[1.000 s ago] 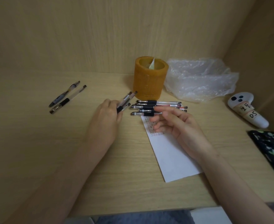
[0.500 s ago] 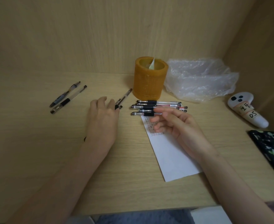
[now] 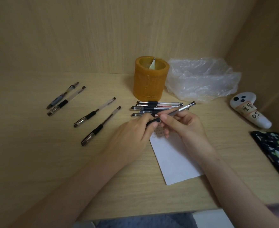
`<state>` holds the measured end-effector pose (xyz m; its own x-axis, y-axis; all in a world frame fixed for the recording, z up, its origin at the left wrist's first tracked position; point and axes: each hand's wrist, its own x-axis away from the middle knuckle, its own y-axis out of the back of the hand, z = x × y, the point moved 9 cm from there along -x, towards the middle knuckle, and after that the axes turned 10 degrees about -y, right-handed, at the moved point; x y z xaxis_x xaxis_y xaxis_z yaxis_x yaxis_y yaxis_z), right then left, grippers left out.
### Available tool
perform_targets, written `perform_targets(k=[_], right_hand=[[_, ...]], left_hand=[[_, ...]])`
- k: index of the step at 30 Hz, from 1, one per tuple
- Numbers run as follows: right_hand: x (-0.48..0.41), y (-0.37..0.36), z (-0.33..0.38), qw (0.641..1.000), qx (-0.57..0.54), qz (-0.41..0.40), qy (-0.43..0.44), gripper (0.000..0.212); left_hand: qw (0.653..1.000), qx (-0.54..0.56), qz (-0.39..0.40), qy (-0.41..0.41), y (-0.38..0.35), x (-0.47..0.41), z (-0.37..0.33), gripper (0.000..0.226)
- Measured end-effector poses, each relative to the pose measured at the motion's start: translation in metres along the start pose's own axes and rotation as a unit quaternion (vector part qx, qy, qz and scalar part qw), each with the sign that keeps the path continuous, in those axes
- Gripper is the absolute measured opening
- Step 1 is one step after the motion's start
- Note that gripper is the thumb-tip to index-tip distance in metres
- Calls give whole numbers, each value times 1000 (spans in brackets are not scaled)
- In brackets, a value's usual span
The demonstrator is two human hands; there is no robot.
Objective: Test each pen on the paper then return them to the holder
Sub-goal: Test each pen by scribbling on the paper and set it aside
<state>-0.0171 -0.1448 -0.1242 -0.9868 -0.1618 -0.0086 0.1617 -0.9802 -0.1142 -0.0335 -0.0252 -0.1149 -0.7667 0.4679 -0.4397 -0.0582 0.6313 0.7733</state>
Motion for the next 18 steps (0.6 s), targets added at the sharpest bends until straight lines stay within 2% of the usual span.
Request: perform_targets(k=[3, 7, 10, 13, 15, 18], right_hand=[[1, 0, 2, 1000, 10, -7, 10, 20], [2, 2, 3, 1000, -11, 2, 10, 20], [3, -1, 6, 1000, -18, 10, 8, 14], [1, 15, 4, 994, -91, -53, -12, 19], [0, 34, 2, 982, -153, -107, -19, 26], [-1, 45, 3, 986, -111, -126, -9, 21]], left_hand=[[1000, 11, -1, -3, -2, 0, 0, 34], [999, 45, -6, 16, 2, 0, 9, 23], [998, 66, -3, 19, 2, 1, 9, 28], [996, 72, -4, 51, 2, 2, 12, 44], [996, 46, 11, 77, 1, 4, 17, 41], [996, -12, 49, 78, -3, 6, 20, 40]])
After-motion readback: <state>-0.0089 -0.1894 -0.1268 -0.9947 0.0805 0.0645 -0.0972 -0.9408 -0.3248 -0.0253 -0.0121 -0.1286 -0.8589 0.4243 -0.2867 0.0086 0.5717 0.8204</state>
